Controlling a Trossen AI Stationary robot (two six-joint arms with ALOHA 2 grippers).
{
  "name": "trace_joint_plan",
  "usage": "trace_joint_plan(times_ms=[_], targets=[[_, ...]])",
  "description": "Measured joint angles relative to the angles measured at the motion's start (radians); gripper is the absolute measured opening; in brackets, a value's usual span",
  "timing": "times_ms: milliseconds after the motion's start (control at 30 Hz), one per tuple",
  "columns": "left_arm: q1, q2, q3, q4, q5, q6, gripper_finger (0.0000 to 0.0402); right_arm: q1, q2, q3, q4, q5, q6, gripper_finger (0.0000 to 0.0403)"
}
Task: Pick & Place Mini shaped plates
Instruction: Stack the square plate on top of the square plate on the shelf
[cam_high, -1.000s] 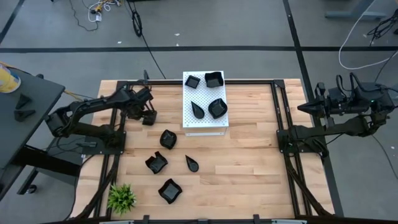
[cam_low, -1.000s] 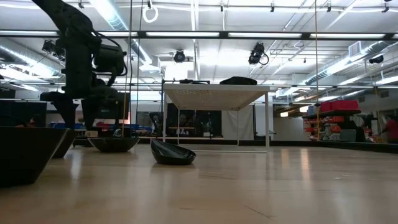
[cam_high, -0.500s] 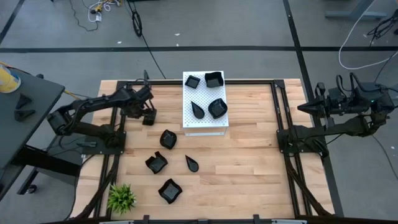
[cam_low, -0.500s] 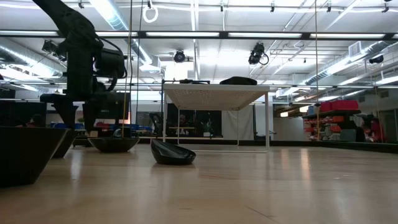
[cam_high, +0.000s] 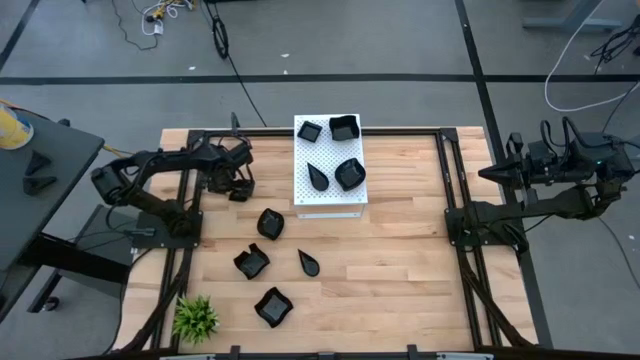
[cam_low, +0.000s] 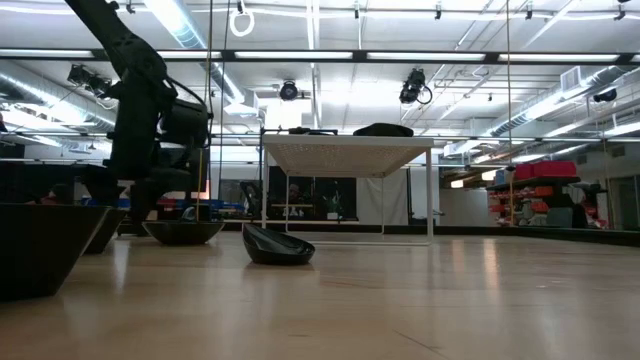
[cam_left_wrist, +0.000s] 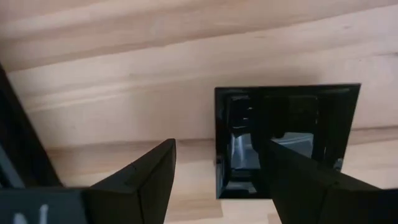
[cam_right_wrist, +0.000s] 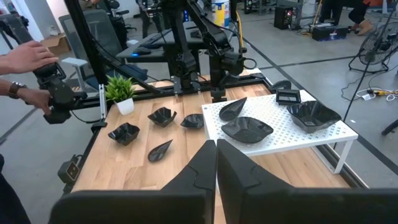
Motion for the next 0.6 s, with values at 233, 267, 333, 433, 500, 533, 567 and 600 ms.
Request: trace_joint_plan(times_ms=[233, 267, 333, 433, 500, 533, 567, 600], targets=[[0.000, 0.005, 0.000, 0.032, 0.017, -0.007, 0.0216, 0.000, 0.000, 0.000, 0.000, 0.000, 0.000, 0.0019], [0.000, 0.005, 0.000, 0.032, 0.018, -0.007, 0.0209, 0.000, 0.000, 0.000, 0.000, 0.000, 0.000, 0.0019], [0.000, 0.005, 0.000, 0.032, 0.024, -0.007, 0.0191, 0.000, 0.000, 0.000, 0.000, 0.000, 0.000, 0.0019], [0.000, 0.005, 0.000, 0.032, 0.035, -0.007, 0.0164, 0.000, 0.000, 0.000, 0.000, 0.000, 0.000, 0.0019], [0.000, 0.005, 0.000, 0.031, 0.037, -0.008, 0.0147, 0.000, 0.000, 0.000, 0.000, 0.000, 0.000, 0.0019], [0.000, 0.005, 0.000, 0.031, 0.037, -0.008, 0.0139, 0.000, 0.000, 0.000, 0.000, 0.000, 0.000, 0.0019], [0.000, 0.005, 0.000, 0.031, 0.037, -0.008, 0.0131, 0.000, 0.000, 0.000, 0.000, 0.000, 0.000, 0.0019], [0.000, 0.005, 0.000, 0.031, 0.040, -0.008, 0.0124, 0.000, 0.000, 0.000, 0.000, 0.000, 0.000, 0.0019]])
